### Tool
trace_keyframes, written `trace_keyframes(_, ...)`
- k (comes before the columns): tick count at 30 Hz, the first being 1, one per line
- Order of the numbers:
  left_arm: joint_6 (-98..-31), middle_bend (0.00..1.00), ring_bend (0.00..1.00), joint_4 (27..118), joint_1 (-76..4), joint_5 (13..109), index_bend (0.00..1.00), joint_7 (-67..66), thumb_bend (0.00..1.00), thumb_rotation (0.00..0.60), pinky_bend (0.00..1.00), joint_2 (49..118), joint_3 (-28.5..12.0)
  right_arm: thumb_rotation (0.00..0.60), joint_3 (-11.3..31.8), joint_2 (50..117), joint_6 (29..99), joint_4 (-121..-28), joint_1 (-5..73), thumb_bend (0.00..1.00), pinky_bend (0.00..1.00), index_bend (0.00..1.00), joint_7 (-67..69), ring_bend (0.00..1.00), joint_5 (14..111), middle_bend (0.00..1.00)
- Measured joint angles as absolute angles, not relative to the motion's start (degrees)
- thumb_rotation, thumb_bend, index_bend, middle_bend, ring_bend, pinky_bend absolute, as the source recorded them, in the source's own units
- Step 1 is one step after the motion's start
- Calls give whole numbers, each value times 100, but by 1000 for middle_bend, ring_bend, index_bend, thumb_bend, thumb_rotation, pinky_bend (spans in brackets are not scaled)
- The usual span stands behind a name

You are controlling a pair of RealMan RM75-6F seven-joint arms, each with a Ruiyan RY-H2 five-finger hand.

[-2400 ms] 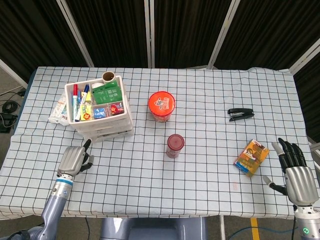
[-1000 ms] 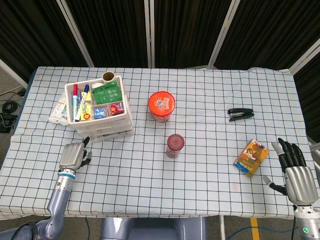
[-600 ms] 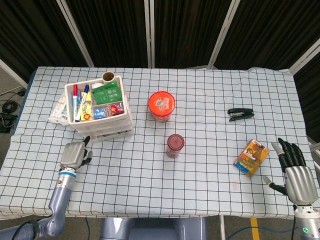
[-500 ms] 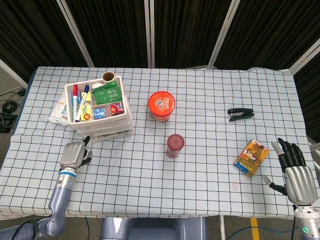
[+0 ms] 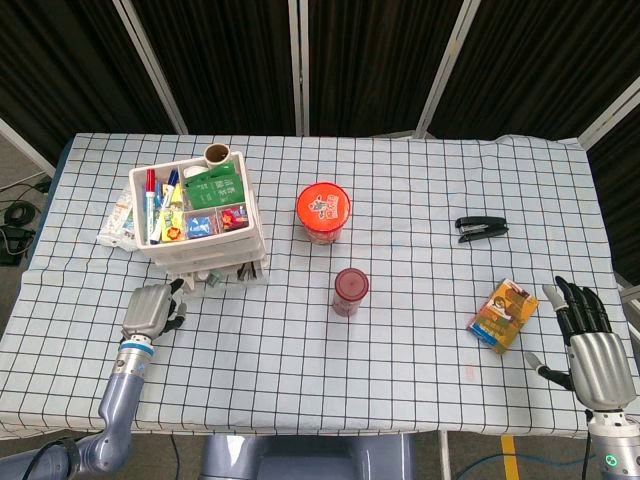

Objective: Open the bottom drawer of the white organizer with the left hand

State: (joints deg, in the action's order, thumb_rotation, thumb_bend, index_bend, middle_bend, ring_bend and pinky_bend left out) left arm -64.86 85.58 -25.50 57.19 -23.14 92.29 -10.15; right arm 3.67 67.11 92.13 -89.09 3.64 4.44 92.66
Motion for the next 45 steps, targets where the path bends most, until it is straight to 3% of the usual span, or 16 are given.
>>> trace_keyframes(45, -6530, 975, 1000, 9403, -2302, 6120, 428, -1979, 546, 600, 933, 8635, -428, 600, 364, 6646, 9206, -8983, 342, 54, 0, 22, 474, 0, 9243, 0)
